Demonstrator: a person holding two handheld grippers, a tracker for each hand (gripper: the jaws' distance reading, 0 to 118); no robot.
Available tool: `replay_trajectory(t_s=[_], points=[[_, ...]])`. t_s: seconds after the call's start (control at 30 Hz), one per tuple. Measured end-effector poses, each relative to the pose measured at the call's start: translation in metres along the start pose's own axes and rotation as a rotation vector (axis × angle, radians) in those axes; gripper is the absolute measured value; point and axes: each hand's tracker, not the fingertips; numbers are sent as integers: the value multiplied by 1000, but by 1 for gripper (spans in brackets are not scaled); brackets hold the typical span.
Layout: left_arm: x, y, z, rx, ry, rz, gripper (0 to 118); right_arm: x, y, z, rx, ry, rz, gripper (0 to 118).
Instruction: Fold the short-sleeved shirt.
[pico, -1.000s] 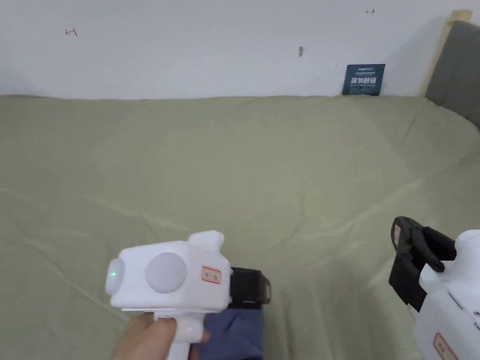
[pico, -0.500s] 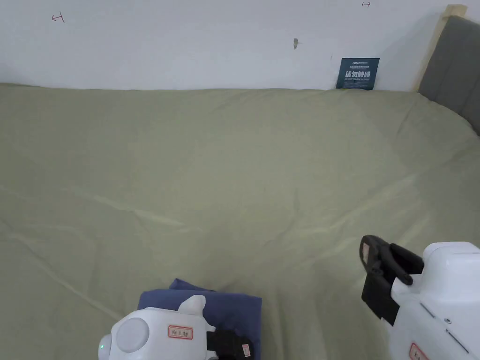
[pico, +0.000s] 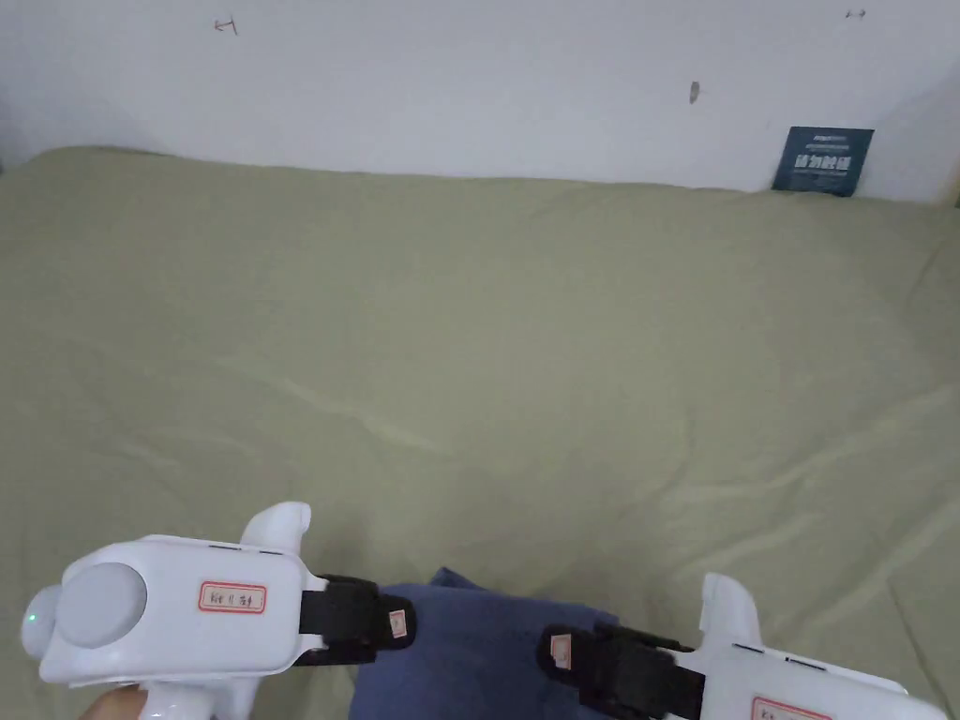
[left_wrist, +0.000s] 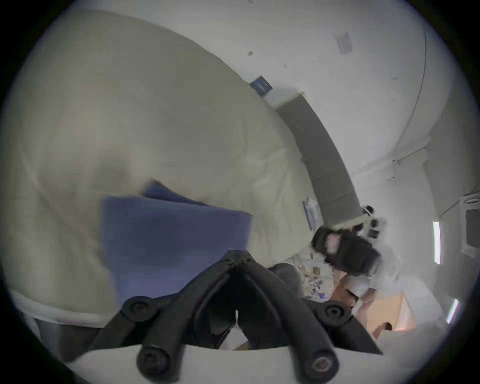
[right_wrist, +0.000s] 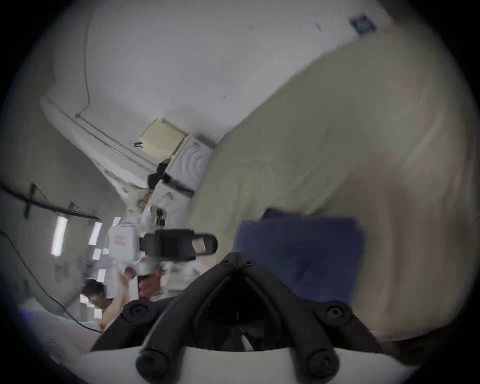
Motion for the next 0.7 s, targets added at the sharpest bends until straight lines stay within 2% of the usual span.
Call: replay_trajectory(t_s=[0.1, 0.2, 0.23, 0.27, 0.3, 0.33, 0.37, 0.4, 0.47, 0.63, 0.67, 0.7], points=[[-30, 6, 4, -9, 17, 45, 0, 42, -7, -32, -109, 107, -116, 1], [-54, 11, -3, -34, 0, 83, 0, 82, -14, -50, -156, 51, -200, 1], [-60, 11, -5, -67, -42, 91, 0, 97, -16, -51, -156, 79, -251, 1], [-64, 11, -8, -87, -81, 98, 2, 106, -16, -47, -151, 181, -311, 1], [-69, 11, -11, -106, -127, 117, 19, 113, -15, -43, -130, 241, -343, 1], [-73, 11, -17, -130, -178, 152, 72, 115, -13, -40, -125, 237, -352, 1], [-75, 10, -25, -165, -218, 172, 110, 115, -11, -40, -132, 236, -343, 1], [-77, 8, -34, -185, -242, 182, 118, 116, -10, -41, -144, 236, -330, 1], [-81, 7, -50, -182, -262, 185, 118, 116, -8, -39, -161, 228, -303, 1], [-80, 0, -100, -215, -463, 264, 117, 125, -6, -32, -143, 264, -345, 1], [-78, -3, -104, -191, -442, 225, 113, 126, -6, -31, -139, 264, -346, 1], [-75, -2, -103, -172, -413, 184, 103, 126, -5, -29, -137, 268, -349, 1]])
